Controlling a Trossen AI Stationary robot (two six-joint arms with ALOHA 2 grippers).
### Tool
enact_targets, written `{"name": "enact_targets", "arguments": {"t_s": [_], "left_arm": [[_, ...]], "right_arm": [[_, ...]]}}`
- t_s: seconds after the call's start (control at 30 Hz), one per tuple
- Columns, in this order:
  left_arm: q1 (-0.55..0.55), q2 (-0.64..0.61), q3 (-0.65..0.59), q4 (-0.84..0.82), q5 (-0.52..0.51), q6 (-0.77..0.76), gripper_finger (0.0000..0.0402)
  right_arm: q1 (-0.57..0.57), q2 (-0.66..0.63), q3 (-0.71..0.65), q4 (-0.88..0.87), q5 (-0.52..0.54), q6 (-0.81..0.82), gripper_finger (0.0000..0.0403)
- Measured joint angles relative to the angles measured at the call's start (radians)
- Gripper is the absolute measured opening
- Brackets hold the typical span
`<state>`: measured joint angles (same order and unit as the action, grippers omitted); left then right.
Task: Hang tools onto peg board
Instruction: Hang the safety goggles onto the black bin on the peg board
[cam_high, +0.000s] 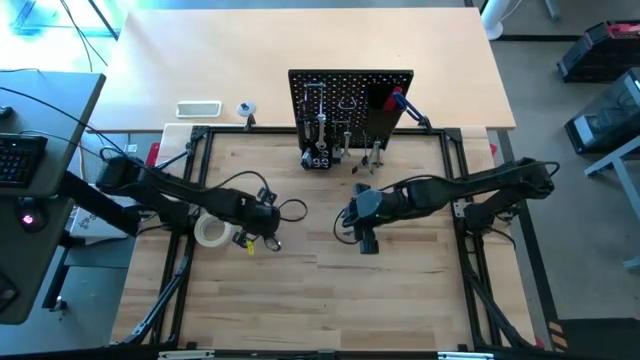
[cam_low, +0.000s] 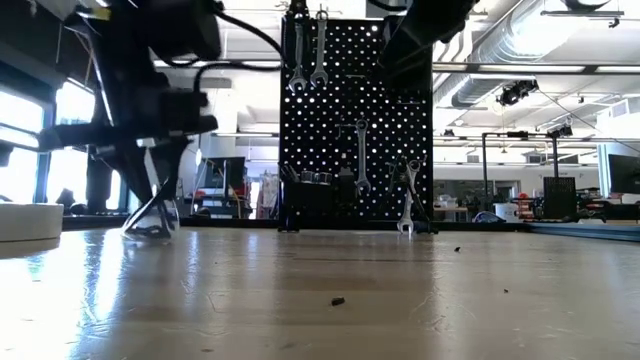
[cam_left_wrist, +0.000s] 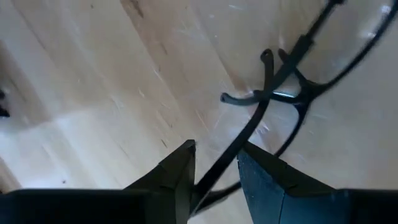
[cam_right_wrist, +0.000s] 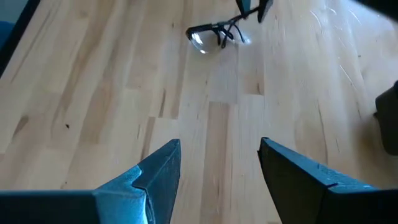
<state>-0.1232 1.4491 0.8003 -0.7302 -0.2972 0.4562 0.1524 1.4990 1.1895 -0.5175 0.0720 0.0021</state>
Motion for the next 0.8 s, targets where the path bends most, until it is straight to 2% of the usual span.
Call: {"name": "enact_targets", "arguments": {"t_s": [0.07, 0.17, 0.3, 0.37, 0.5, 0.63, 0.8], "left_arm": [[0.005, 0.04, 0.019, -0.003, 0.01, 0.017, 0.011], [0.013, 0.098, 0.047, -0.028, 0.087, 0.026, 0.0099], [0.021, 0.144, 0.078, -0.042, 0.108, 0.025, 0.0029], [0.04, 0.146, 0.087, -0.022, 0.122, 0.017, 0.0008], [0.101, 0.105, 0.087, 0.072, 0.145, -0.009, 0.0003], [0.173, 0.049, 0.087, 0.188, 0.151, -0.009, 0.0002], [0.268, -0.007, 0.088, 0.367, 0.257, -0.02, 0.0001]], "right_arm": [[0.0, 0.0, -0.01, 0.022, -0.002, 0.002, 0.0213], [0.0, 0.0, -0.01, 0.024, -0.003, 0.005, 0.0213], [0.001, 0.0, -0.01, 0.02, -0.004, 0.021, 0.0213], [0.006, 0.0, -0.01, 0.012, -0.004, 0.021, 0.0213], [0.008, 0.0, -0.01, -0.026, -0.004, 0.035, 0.0213], [0.019, 0.0, -0.01, -0.137, 0.034, 0.08, 0.0213], [0.063, -0.005, -0.01, -0.26, 0.125, 0.15, 0.0213]]}}
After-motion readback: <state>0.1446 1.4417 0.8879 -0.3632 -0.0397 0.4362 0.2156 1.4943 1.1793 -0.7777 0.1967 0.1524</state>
